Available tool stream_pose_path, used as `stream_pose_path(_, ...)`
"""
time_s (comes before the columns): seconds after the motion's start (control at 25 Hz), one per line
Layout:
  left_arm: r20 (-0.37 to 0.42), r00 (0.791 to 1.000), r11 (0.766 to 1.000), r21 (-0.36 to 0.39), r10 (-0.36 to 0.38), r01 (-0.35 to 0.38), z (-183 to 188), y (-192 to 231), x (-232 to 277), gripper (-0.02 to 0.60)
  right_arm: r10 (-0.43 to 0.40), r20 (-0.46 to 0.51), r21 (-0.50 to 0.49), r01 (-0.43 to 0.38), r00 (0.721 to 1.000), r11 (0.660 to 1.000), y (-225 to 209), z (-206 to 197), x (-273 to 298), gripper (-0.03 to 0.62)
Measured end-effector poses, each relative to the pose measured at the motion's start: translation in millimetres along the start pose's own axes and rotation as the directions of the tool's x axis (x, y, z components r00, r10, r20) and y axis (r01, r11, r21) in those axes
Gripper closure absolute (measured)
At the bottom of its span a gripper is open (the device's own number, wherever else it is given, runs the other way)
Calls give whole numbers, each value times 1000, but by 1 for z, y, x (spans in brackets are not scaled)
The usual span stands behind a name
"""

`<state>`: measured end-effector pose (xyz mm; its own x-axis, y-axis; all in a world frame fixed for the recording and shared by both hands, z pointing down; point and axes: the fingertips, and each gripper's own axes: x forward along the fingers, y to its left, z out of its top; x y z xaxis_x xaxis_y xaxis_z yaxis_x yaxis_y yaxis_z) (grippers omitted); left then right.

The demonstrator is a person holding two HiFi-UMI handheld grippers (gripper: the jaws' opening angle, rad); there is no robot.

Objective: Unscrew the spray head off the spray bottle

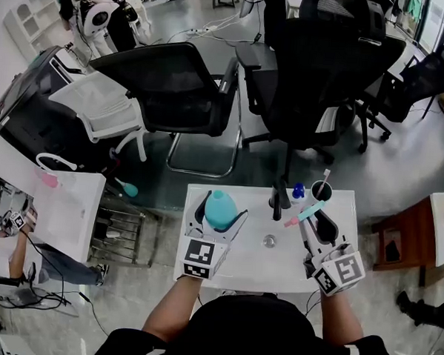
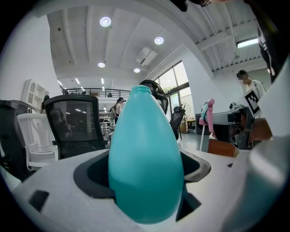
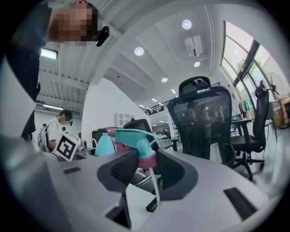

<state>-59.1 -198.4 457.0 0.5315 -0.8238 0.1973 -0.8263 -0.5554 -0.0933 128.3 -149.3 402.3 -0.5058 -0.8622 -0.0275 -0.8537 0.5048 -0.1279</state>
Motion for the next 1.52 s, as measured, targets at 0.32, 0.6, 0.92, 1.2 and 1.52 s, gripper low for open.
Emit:
stream_pose_path(0.32,11,1000,1000,3,18,-18,-2,1,-2,152,-26,-51,1,26,998,1000,-1,-26,-3,451)
stream_pose_path(0.6,29,999,999,20,37,-37,0,3,-7,152,-51,-59,-18,50,997,999,-1,-29,-10,451)
stream_pose_path(0.92,9,1000,1000,21,8,-8,-6,-6,-8,152,-57,-32,-32,56,998,998,1,-15,-12,451)
stream_pose_path(1.2,11,1000,1000,23,-7,7,-6,-10,-8,152,-61,-27,-43,60,998,997,1,-11,-16,451)
stream_pose_path(1.52,5,1000,1000,17,-15,15,-8,-14,-7,152,-64,-16,-64,63,998,996,2,-6,-17,451)
